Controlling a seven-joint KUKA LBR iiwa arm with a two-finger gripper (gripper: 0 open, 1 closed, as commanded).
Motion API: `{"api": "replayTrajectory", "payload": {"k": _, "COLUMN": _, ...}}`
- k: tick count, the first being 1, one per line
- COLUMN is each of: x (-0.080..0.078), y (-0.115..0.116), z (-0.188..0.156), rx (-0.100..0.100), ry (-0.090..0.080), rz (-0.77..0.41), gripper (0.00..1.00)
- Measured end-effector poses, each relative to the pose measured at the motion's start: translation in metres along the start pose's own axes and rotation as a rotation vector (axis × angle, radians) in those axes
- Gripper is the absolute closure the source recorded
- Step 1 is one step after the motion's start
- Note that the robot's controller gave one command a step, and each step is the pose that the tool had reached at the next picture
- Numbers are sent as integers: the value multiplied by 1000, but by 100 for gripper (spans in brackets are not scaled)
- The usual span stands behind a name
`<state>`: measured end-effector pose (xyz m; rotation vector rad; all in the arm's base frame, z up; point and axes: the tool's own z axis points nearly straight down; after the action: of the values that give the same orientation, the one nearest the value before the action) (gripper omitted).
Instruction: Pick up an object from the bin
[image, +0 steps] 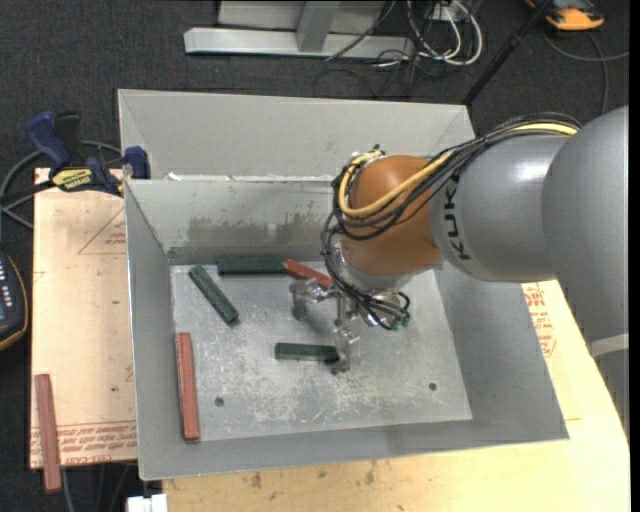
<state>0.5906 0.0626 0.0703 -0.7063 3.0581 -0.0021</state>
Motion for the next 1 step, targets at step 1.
{"api": "replayTrajectory", "payload": {"k": 1, "x": -1, "y": 3, "z": -1, "rx": -3, "ry": -1, "rz": -3, "gripper": 100}}
